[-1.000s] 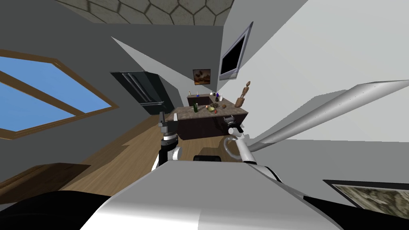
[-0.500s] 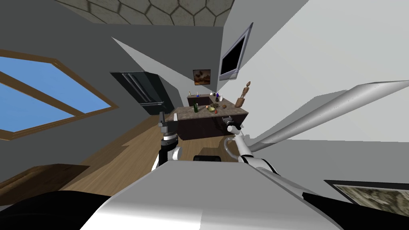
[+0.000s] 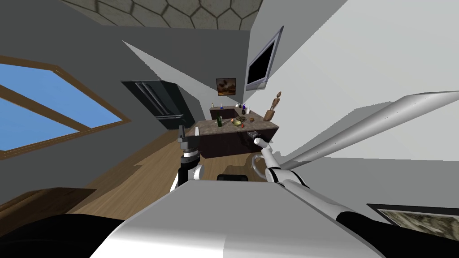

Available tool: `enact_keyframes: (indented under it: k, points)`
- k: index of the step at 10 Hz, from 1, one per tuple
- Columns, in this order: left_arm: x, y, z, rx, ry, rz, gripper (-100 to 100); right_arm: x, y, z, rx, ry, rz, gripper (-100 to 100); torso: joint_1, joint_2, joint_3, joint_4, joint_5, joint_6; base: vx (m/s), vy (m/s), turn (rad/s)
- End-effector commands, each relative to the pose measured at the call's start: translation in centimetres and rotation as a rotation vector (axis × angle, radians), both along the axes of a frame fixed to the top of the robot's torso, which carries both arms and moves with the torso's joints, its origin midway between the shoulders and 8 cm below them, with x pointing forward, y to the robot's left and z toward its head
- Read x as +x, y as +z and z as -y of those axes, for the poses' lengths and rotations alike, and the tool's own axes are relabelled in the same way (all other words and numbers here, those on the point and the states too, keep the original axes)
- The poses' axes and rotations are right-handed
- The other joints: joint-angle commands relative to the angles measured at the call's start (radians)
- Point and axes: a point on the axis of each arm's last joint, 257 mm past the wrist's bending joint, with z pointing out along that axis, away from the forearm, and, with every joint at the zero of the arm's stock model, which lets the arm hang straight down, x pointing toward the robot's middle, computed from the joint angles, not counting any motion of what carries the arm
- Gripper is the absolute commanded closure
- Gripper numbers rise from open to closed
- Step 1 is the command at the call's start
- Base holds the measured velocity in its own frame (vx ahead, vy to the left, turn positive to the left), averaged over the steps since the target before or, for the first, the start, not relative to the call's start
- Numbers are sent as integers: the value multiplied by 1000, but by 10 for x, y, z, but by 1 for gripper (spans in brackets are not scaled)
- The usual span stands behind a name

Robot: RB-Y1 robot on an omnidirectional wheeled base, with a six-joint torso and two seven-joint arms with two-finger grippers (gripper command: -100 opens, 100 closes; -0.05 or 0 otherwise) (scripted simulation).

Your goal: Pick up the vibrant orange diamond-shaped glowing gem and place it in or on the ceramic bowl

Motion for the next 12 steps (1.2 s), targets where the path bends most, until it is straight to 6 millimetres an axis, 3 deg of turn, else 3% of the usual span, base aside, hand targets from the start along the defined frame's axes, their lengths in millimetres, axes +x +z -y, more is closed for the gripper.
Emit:
enact_keyframes:
  k: [1,6,12]
  points:
    - [0,0,0,0,0,0,0,3,-10,-4,29,7,-40,-100,0,0,0,0,0,0,49,3,-7]
    - [0,0,0,0,0,0,0,18,-24,-26,152,39,-169,-100,0,-1,-1,-1,0,0,71,6,-23]
    - [0,0,0,0,0,0,0,22,-38,-45,245,63,-304,-100,0,-2,-1,-1,0,0,79,9,-21]
